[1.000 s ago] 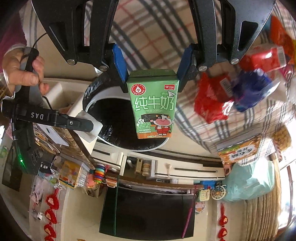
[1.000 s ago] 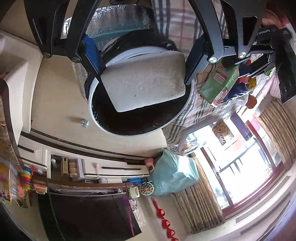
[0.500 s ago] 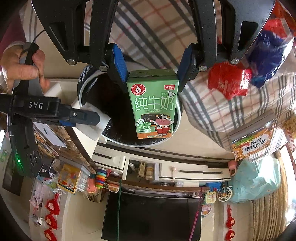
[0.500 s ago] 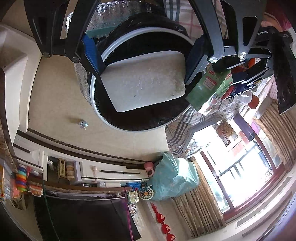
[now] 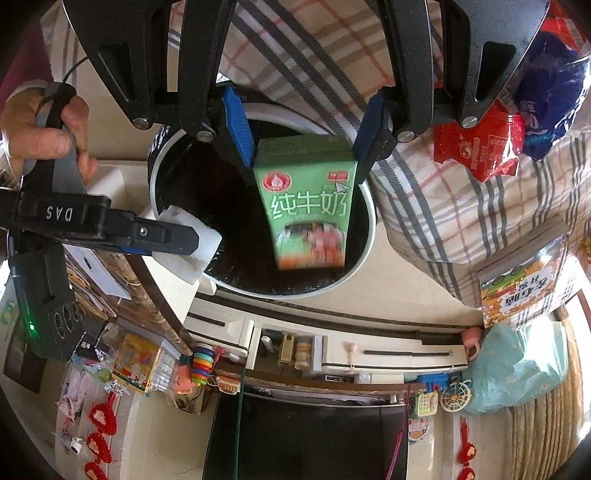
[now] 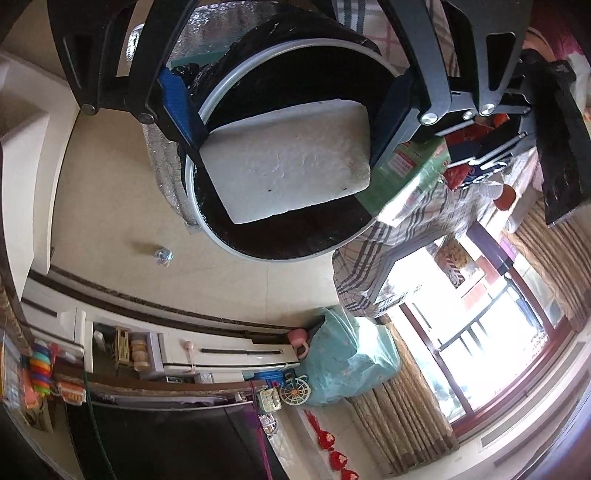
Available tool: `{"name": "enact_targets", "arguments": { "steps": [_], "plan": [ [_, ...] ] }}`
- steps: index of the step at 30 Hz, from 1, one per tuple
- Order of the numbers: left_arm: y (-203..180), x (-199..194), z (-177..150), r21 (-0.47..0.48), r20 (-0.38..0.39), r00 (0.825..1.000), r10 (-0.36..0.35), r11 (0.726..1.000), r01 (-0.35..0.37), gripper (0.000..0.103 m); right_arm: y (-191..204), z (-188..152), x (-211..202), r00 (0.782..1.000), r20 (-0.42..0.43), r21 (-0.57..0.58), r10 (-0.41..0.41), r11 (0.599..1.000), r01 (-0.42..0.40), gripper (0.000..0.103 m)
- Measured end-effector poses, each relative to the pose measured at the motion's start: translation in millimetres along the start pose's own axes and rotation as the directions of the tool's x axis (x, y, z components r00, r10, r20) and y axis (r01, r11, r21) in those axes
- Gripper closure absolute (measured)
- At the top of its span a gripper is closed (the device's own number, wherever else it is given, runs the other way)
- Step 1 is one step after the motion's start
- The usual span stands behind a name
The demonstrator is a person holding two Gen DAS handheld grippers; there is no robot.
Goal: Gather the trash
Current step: 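Open the right tool over the bin while the left tool releases the carton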
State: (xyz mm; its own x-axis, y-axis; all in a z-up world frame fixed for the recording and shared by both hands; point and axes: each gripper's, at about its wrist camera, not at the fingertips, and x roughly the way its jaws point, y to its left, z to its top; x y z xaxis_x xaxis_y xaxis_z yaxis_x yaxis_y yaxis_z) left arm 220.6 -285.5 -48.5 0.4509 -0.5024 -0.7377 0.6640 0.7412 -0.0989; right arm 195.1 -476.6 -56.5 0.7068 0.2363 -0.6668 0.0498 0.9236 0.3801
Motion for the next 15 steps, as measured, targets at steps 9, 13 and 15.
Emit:
{"name": "enact_targets", "arguments": {
  "steps": [9,13,15],
  "plan": [
    [6,-18,-19,-0.034,0.038,0.999,0.025,0.999,-0.024,0.03,-2,-3,-6,1.0,0.019,0.044,0.008,0.999,-0.009,0.012],
    [12,-34,-39,-0.064,0.045,0.999,0.027,0.998,-0.024,0.029,7,-10,-13,0.999,0.04,0.057,0.02,0.998,-0.022,0.012],
    [16,-42,-50,-0.076,0.047,0.998,0.036,0.997,-0.032,0.029,15,-16,-16,0.998,0.052,0.061,0.024,0.998,-0.027,0.009]
  ]
}}
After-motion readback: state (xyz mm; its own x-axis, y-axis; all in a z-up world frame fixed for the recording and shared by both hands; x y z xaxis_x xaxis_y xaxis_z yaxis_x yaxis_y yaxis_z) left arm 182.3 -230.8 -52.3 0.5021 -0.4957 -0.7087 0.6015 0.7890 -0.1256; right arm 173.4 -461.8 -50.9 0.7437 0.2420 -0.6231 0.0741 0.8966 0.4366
